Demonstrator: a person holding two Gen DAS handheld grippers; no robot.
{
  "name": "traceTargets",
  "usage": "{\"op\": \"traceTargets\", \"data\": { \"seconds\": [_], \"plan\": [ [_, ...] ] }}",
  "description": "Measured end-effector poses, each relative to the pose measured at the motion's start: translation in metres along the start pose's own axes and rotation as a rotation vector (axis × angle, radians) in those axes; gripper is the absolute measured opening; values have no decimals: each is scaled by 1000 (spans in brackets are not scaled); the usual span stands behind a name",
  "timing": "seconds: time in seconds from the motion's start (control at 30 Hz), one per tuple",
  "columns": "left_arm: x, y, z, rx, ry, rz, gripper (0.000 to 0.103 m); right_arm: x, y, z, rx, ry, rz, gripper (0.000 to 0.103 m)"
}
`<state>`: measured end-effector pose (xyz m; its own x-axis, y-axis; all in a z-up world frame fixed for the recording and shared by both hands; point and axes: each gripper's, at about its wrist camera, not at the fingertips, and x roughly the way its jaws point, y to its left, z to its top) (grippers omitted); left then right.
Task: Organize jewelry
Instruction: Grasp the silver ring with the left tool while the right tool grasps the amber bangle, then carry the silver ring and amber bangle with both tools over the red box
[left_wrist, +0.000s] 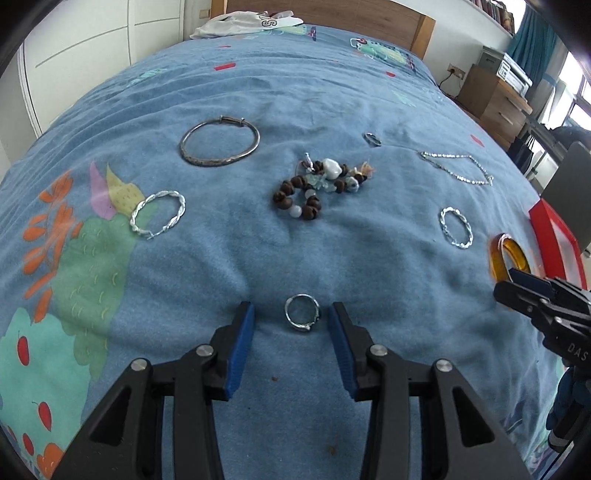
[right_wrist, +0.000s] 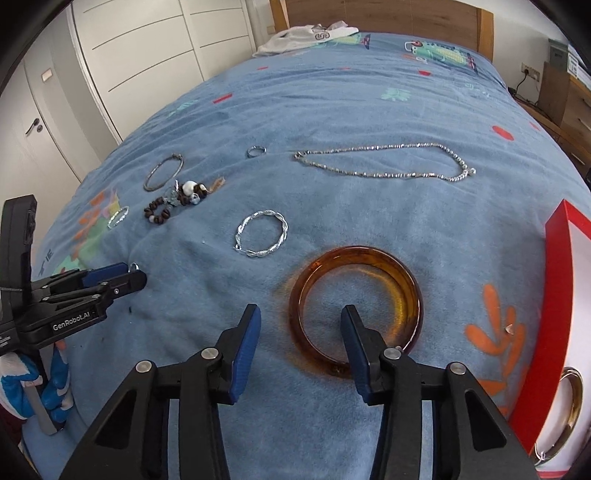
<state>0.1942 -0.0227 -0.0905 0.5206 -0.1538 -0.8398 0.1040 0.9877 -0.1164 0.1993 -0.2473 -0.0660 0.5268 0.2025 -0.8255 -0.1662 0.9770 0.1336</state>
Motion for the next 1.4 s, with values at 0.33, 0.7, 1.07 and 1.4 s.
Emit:
{"op": "traceTargets", "data": {
  "seconds": [0.33, 0.7, 1.07, 1.4],
  "plan": [
    [1, -11, -2, 39, -11, 30, 20, 12, -2, 0, 7, 9, 17, 18],
    [-12, -12, -5, 16, -13, -21, 18, -7, 1, -8, 39, -30, 69, 10],
    [-51, -25, -14, 43, -48, -45, 18, -52, 14, -24, 77, -108, 124, 9],
    [-91, -63, -20, 94, -81, -89, 18, -102, 16, -45, 102, -180, 143, 9]
  ]
}}
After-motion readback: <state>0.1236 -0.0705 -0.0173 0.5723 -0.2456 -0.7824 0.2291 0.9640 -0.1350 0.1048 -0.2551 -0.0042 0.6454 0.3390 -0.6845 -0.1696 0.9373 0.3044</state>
